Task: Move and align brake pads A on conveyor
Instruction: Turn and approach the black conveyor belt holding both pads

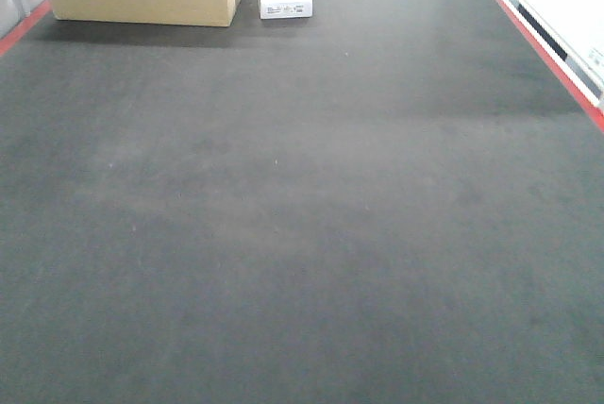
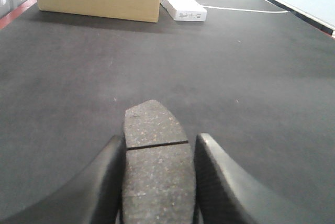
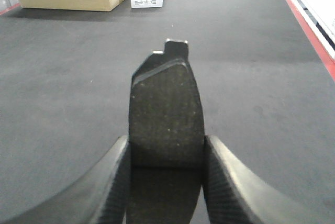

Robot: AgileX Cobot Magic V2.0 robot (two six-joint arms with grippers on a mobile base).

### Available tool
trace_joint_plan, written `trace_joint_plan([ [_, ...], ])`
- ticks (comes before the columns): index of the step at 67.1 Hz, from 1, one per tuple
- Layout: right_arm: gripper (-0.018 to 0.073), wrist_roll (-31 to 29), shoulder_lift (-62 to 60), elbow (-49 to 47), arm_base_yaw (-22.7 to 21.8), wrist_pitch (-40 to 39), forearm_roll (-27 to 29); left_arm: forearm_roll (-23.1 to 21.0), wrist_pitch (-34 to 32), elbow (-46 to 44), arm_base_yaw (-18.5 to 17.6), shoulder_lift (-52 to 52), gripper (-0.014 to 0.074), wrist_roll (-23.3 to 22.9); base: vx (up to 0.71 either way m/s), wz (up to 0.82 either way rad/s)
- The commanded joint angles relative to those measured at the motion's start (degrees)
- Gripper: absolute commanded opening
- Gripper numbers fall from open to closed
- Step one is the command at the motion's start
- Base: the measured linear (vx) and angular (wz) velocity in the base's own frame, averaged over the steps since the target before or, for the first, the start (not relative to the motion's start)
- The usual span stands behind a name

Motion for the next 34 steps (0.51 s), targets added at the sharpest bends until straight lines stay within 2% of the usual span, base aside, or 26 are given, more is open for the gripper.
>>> trace_joint_plan([
  [1, -0.0004, -0.2, 0.7, -1.6, 0.0, -5.6, -0.8, -0.5, -5.4, -1.7, 0.0, 0.3, -0.0006, -0.5, 0.25, 0.03],
  [34, -0.0004, -0.2, 0.7, -1.6, 0.0, -5.6, -0.8, -0.5, -5.4, -1.7, 0.0, 0.3, -0.0006, -0.5, 0.16, 0.02],
])
